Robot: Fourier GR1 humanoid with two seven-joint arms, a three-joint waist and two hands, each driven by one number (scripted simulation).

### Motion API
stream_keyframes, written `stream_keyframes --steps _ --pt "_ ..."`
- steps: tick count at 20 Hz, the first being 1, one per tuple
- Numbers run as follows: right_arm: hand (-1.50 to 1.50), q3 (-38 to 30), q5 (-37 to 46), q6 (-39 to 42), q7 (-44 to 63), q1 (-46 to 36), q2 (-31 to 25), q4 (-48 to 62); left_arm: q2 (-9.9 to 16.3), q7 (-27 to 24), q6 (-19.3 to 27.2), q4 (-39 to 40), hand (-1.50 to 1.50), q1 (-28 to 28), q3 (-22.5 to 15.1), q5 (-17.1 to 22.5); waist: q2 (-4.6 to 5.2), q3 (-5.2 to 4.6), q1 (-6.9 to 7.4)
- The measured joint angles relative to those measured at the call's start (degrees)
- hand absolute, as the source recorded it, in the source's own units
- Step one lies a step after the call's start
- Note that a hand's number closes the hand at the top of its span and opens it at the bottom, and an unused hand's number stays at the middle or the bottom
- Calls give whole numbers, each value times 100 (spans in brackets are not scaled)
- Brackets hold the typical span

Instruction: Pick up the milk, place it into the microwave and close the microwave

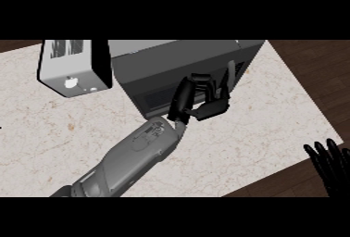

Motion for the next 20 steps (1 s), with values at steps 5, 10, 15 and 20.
stream_keyframes --steps 5,10,15,20 --pt "-150 -15 -205 74 99 4 -89 -207 1 -299 37 52 150 18 6 197 0 6 -55" --pt "-150 -33 -397 160 204 45 -194 -345 0 -527 106 96 150 24 3 359 -1 15 -105" --pt "-150 -76 -554 227 289 53 -310 -520 7 -733 167 140 150 29 -16 487 -3 18 -160" --pt "-150 -175 -681 252 324 46 -406 -687 7 -896 232 197 150 20 -22 598 -5 23 -212"
